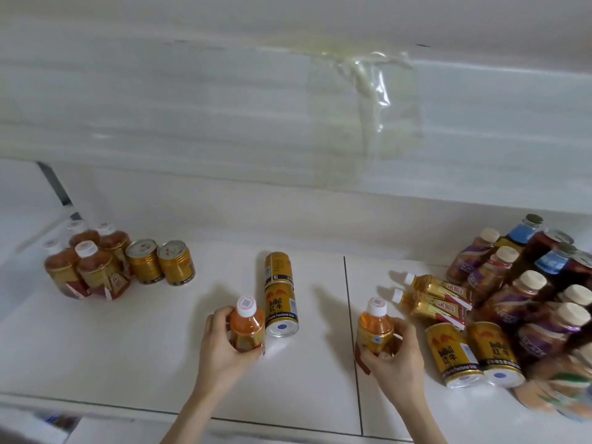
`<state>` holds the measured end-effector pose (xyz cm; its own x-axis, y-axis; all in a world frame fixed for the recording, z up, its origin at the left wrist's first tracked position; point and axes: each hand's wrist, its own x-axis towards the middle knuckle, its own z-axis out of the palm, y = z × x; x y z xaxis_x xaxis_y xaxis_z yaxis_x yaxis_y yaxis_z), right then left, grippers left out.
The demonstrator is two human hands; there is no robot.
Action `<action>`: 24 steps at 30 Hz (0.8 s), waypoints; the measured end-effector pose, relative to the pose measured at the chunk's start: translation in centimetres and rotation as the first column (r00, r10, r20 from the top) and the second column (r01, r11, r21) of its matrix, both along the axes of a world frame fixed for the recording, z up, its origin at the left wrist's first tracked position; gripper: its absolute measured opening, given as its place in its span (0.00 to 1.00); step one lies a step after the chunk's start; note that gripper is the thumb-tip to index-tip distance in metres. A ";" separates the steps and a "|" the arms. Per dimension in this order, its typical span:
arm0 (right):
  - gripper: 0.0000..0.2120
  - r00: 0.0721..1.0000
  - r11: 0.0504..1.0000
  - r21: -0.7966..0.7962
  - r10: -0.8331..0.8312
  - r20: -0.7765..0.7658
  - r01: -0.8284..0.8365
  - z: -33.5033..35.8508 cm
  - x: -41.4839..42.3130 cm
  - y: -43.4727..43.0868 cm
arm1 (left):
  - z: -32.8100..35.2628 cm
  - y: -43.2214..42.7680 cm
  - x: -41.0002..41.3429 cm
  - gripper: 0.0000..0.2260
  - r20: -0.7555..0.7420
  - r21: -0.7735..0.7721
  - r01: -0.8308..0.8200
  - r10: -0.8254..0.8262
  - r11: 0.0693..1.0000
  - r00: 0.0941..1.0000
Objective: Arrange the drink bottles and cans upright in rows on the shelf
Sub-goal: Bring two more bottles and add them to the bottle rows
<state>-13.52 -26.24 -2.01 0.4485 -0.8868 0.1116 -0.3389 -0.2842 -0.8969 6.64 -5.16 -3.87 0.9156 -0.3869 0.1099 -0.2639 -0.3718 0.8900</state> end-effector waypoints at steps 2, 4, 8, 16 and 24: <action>0.31 0.999 1.000 0.025 0.016 0.034 -0.017 0.2 -0.6 0.4 | 0.0 0.3 -1.0 0.37 -0.006 -0.010 0.025 -0.025 1.000 1.000; 0.31 0.997 0.998 0.057 0.027 0.066 -0.030 0.4 -1.0 0.9 | -0.1 0.6 -2.0 0.36 -0.032 -0.024 0.050 -0.051 0.998 0.998; 0.31 0.994 0.996 0.070 0.053 0.096 -0.060 0.6 -1.6 1.6 | -0.1 0.7 -3.9 0.36 -0.062 -0.029 0.113 -0.114 0.993 0.991; 0.31 0.989 0.990 0.082 0.106 0.104 -0.115 1.0 -1.7 2.9 | 0.2 1.0 -5.8 0.35 -0.088 -0.048 0.102 -0.106 0.994 0.990; 0.30 0.972 0.975 0.070 0.201 0.119 -0.210 2.6 0.0 8.2 | 1.6 4.9 -4.8 0.34 -0.107 -0.094 0.100 -0.110 0.990 0.988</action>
